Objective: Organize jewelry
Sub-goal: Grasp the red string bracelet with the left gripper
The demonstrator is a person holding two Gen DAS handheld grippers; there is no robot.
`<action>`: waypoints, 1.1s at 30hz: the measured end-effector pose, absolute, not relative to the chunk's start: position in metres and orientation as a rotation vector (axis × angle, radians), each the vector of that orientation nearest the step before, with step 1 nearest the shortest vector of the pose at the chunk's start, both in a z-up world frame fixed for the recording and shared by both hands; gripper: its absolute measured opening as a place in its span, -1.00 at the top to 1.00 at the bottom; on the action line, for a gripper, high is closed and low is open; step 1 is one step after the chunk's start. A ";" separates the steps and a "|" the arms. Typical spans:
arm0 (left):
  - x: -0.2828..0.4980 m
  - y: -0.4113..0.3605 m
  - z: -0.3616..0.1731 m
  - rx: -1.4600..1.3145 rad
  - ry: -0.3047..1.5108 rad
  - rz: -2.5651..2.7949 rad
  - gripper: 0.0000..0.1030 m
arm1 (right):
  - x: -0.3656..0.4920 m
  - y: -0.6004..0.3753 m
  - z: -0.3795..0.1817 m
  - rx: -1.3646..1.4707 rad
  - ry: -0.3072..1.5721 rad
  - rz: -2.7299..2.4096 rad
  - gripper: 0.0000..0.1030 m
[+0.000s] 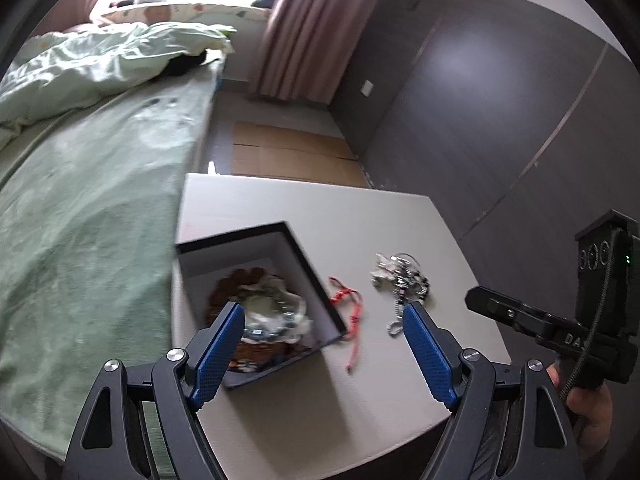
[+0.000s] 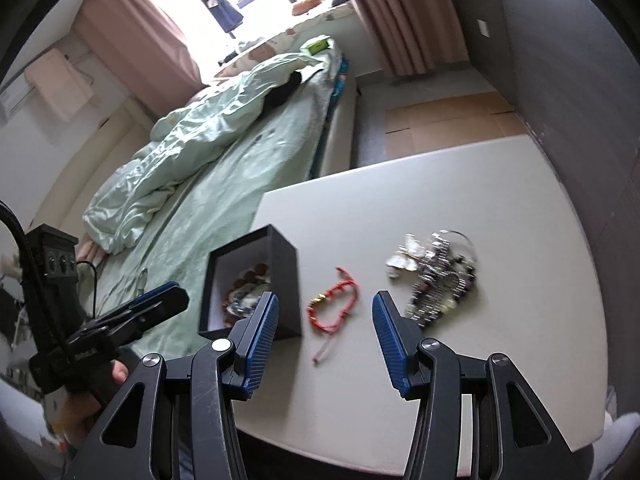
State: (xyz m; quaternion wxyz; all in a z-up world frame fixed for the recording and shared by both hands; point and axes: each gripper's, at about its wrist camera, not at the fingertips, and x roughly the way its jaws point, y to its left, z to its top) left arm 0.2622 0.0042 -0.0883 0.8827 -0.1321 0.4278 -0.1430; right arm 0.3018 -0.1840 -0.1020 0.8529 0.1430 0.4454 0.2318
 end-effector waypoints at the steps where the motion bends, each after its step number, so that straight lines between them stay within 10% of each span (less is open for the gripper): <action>1: 0.262 0.000 -0.089 -0.269 0.891 -0.303 -0.58 | 0.301 -0.192 -0.104 0.312 0.938 0.479 0.03; 33: 0.262 -0.096 -0.170 -0.051 1.018 -0.208 0.10 | 0.274 -0.292 -0.158 0.341 0.965 0.371 0.03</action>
